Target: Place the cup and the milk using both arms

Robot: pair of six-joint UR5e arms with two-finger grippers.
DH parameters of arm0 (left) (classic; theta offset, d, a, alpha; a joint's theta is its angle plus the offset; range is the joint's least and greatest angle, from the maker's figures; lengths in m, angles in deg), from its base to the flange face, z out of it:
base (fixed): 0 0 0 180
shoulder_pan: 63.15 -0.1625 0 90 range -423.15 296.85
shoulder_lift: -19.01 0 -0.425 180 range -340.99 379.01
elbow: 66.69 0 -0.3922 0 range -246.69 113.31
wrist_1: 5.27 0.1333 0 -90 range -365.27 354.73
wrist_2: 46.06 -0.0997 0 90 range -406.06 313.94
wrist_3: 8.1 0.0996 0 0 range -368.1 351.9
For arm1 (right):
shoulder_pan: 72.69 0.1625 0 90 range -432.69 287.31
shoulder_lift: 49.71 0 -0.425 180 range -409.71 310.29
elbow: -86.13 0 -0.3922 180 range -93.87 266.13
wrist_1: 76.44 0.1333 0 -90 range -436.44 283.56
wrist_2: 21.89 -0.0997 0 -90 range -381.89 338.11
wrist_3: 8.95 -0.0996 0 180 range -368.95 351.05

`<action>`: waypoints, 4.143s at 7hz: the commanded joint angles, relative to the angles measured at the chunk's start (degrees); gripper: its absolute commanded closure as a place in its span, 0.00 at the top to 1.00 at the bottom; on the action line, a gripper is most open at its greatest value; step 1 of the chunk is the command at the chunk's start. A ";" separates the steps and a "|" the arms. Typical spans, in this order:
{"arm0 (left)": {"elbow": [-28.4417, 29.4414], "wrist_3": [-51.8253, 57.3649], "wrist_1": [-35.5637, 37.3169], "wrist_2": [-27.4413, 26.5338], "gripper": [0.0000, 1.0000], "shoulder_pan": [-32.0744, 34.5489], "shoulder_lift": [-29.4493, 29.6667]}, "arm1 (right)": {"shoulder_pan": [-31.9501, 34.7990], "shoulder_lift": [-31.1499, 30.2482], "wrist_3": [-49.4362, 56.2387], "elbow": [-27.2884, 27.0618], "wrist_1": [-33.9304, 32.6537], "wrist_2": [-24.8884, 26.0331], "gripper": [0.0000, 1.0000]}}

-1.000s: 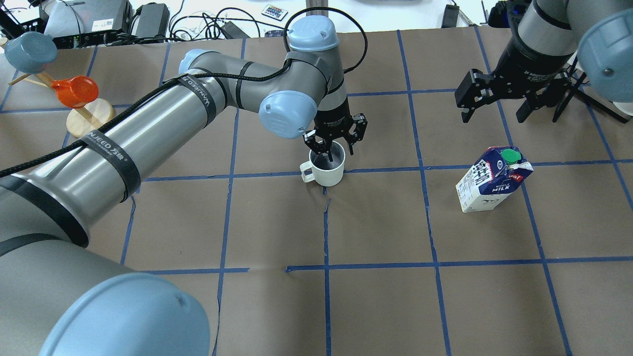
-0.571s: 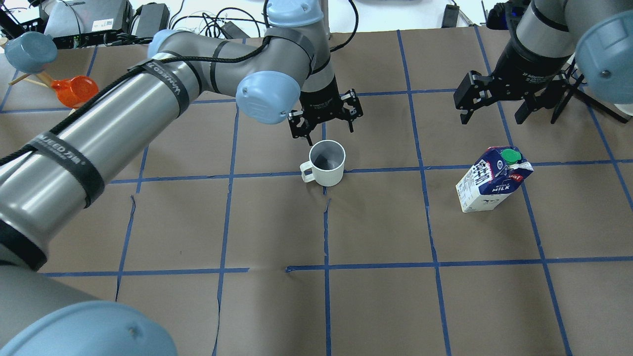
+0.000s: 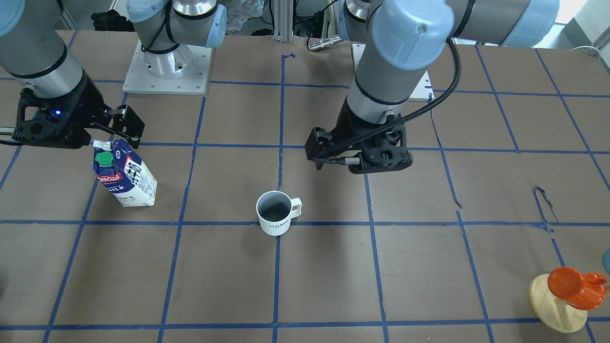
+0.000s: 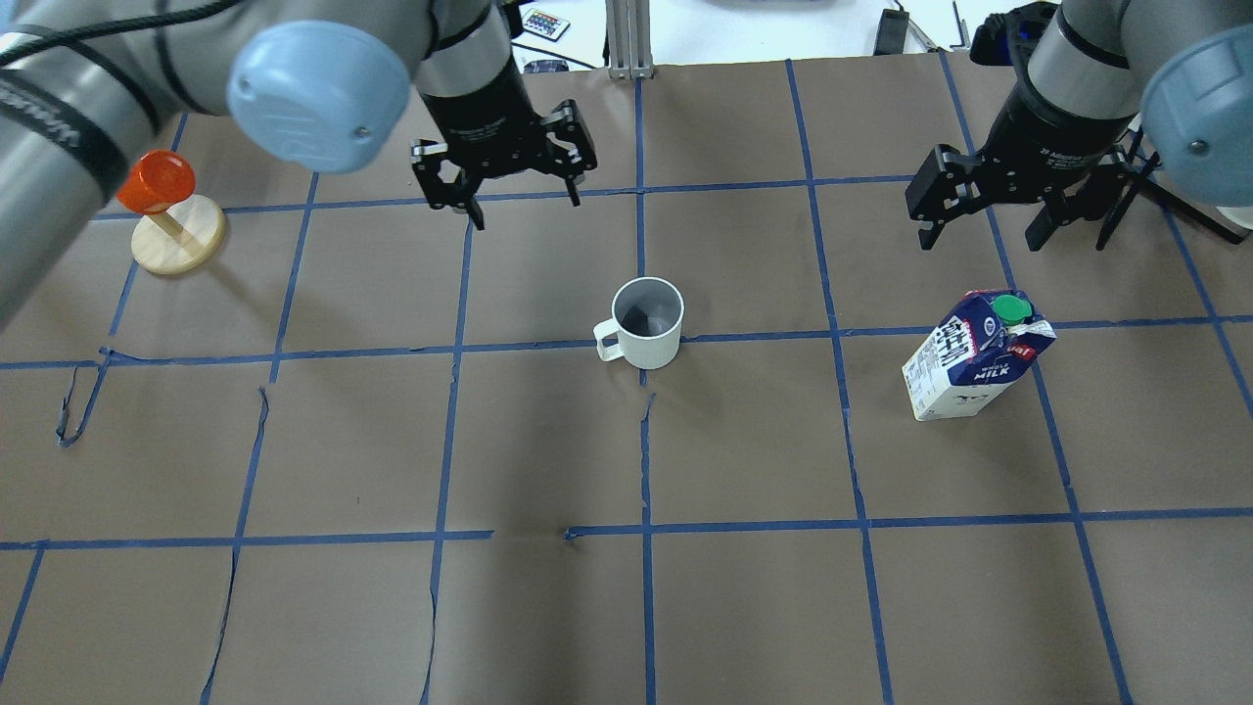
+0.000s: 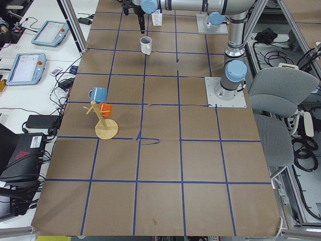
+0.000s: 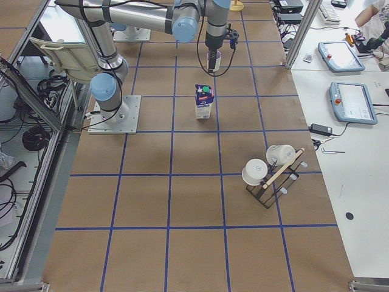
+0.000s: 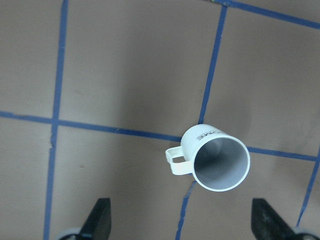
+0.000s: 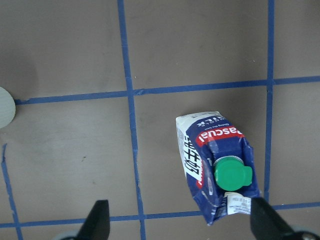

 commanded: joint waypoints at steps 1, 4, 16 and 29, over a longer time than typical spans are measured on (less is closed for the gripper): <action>-3.21 4.67 -5.79 -0.73 0.98 -3.27 -6.92 | -4.93 0.69 5.82 -3.93 -2.48 2.50 1.00; -10.96 20.54 0.24 -7.56 0.99 -5.55 -11.34 | -5.30 1.39 9.47 -8.94 -10.22 7.17 1.00; -7.36 19.80 2.64 -5.56 1.00 -9.16 -10.03 | -5.03 2.18 9.90 -11.25 -10.24 2.87 0.40; -7.63 19.80 2.55 -5.92 1.00 -9.16 -10.55 | 17.02 17.03 -17.33 8.45 -10.50 -5.38 0.41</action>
